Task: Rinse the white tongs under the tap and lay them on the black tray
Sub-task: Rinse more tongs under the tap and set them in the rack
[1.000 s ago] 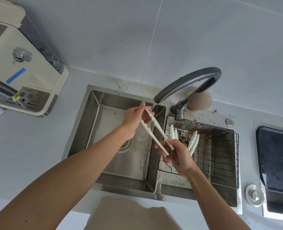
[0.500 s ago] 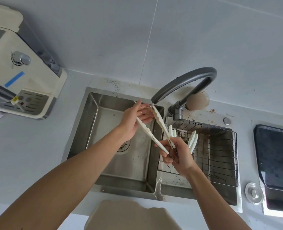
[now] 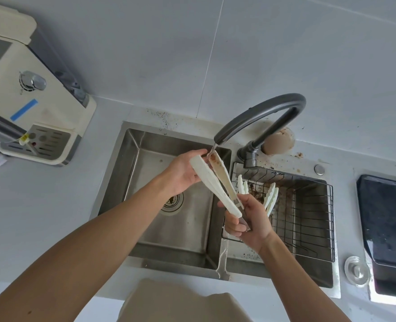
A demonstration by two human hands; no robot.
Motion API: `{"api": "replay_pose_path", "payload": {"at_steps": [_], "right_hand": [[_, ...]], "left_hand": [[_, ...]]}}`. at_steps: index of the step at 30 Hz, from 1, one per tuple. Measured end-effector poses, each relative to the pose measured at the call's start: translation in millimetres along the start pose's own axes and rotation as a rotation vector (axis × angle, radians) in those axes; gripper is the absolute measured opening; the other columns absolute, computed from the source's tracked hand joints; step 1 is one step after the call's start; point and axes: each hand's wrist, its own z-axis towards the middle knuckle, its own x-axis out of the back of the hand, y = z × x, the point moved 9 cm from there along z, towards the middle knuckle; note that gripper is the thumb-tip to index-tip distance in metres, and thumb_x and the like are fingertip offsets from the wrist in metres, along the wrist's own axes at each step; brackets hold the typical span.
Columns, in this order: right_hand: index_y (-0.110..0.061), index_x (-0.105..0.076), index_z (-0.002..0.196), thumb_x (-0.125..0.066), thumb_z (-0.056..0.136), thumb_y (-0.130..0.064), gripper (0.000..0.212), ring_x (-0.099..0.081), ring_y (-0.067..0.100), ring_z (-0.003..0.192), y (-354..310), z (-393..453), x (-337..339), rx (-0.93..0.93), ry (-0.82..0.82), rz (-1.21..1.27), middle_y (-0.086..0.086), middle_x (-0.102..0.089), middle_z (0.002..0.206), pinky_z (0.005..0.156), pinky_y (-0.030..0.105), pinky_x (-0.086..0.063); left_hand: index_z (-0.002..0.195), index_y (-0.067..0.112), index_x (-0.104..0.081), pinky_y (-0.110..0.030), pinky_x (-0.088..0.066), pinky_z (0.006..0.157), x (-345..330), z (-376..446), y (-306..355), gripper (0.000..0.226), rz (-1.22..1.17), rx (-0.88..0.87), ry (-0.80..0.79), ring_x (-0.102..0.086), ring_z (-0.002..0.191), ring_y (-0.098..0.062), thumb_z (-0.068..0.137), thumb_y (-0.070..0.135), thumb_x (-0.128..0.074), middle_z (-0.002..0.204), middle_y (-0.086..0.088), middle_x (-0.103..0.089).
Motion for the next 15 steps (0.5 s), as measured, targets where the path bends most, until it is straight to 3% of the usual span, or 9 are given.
{"api": "replay_pose_path", "payload": {"at_steps": [3, 6, 9, 12, 15], "right_hand": [[0.009, -0.066, 0.103, -0.035, 0.1, -0.031, 0.051, -0.03, 0.011, 0.026, 7, 4, -6, -0.034, -0.039, 0.066, 0.008, -0.048, 0.046, 0.032, 0.019, -0.028], [0.009, -0.065, 0.116, -0.041, 0.098, -0.032, 0.051, -0.031, 0.008, 0.026, 8, 7, -7, -0.025, -0.038, 0.058, 0.012, -0.059, 0.06, 0.029, 0.018, -0.028], [-0.001, -0.059, 0.128, -0.044, 0.101, -0.045, 0.054, -0.037, 0.011, 0.037, 6, 9, 2, 0.029, 0.082, -0.1, 0.017, -0.065, 0.088, 0.037, 0.022, -0.03], [-0.011, -0.066, 0.112, -0.053, 0.094, -0.066, 0.059, -0.036, 0.015, 0.052, -3, 7, 11, 0.148, 0.173, -0.288, 0.018, -0.049, 0.098, 0.047, 0.027, -0.03], [-0.012, -0.062, 0.102, -0.073, 0.079, -0.072, 0.066, -0.029, 0.013, 0.054, -7, 5, 6, 0.216, 0.14, -0.396, 0.016, -0.041, 0.092, 0.048, 0.025, -0.027]], "left_hand": [[0.114, 0.004, -0.068, -0.034, -0.06, 0.079, 3, -1, 0, 0.017, 0.185, -0.052, 0.069, -0.068, 0.086, -0.022, 0.104, 0.013, -0.059, 0.102, -0.018, -0.069], [0.108, 0.006, -0.074, -0.027, -0.062, 0.068, 11, -3, 4, 0.017, 0.302, -0.14, 0.2, -0.073, 0.079, -0.014, 0.101, 0.002, -0.059, 0.088, -0.005, -0.075], [0.111, 0.004, -0.076, -0.015, -0.051, 0.051, 23, -5, 9, 0.022, 0.342, -0.188, 0.32, -0.069, 0.07, -0.01, 0.098, -0.004, -0.06, 0.091, -0.006, -0.074], [0.109, 0.009, -0.077, -0.016, -0.055, 0.053, 35, -8, 12, 0.025, 0.335, -0.205, 0.42, -0.071, 0.078, -0.013, 0.095, -0.006, -0.063, 0.097, -0.008, -0.076], [0.107, 0.011, -0.076, -0.035, -0.066, 0.073, 37, -5, 10, 0.031, 0.334, -0.211, 0.414, -0.077, 0.094, -0.027, 0.087, -0.012, -0.068, 0.108, -0.014, -0.078]]}}
